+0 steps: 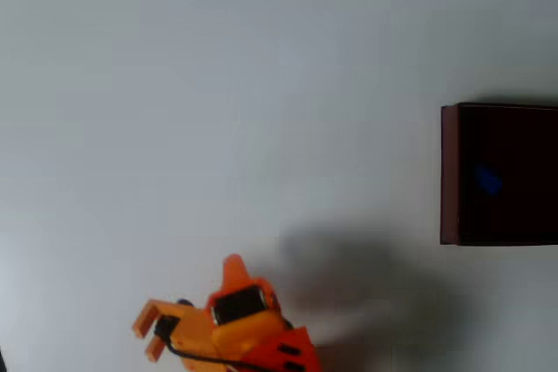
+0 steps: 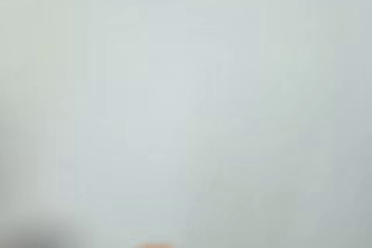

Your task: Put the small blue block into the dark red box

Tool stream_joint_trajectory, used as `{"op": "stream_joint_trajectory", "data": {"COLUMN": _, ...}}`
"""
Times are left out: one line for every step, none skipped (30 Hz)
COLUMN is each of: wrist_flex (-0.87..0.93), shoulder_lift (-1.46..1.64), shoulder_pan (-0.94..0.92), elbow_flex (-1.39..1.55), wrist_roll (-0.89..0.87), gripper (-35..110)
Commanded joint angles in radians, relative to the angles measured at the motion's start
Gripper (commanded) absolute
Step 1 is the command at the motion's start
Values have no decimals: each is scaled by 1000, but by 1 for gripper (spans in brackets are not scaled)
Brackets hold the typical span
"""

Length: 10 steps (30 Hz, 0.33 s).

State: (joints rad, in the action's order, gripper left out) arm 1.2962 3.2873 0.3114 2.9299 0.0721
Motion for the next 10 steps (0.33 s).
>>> {"op": "stream_joint_trajectory", "data": {"wrist_flex": 49, "shoulder_lift": 69, "shoulder_pan": 17, "elbow_flex": 37, "wrist_roll": 15, "gripper": 0}}
{"op": "stream_joint_trajectory", "data": {"wrist_flex": 54, "shoulder_lift": 69, "shoulder_pan": 20, "elbow_flex": 41, "wrist_roll": 12, "gripper": 0}}
{"op": "stream_joint_trajectory", "data": {"wrist_flex": 55, "shoulder_lift": 69, "shoulder_pan": 23, "elbow_flex": 54, "wrist_roll": 6, "gripper": 0}}
{"op": "stream_joint_trajectory", "data": {"wrist_flex": 55, "shoulder_lift": 69, "shoulder_pan": 23, "elbow_flex": 63, "wrist_roll": 5, "gripper": 0}}
{"op": "stream_joint_trajectory", "data": {"wrist_flex": 54, "shoulder_lift": 69, "shoulder_pan": 23, "elbow_flex": 67, "wrist_roll": 3, "gripper": 0}}
{"op": "stream_joint_trajectory", "data": {"wrist_flex": 52, "shoulder_lift": 69, "shoulder_pan": 23, "elbow_flex": 71, "wrist_roll": 3, "gripper": 0}}
{"op": "stream_joint_trajectory", "data": {"wrist_flex": 51, "shoulder_lift": 69, "shoulder_pan": 23, "elbow_flex": 74, "wrist_roll": 3, "gripper": 0}}
{"op": "stream_joint_trajectory", "data": {"wrist_flex": 51, "shoulder_lift": 69, "shoulder_pan": 23, "elbow_flex": 74, "wrist_roll": 3, "gripper": 0}}
{"op": "stream_joint_trajectory", "data": {"wrist_flex": 51, "shoulder_lift": 69, "shoulder_pan": 23, "elbow_flex": 74, "wrist_roll": 3, "gripper": 0}}
{"op": "stream_joint_trajectory", "data": {"wrist_flex": 51, "shoulder_lift": 69, "shoulder_pan": 25, "elbow_flex": 74, "wrist_roll": 3, "gripper": 0}}
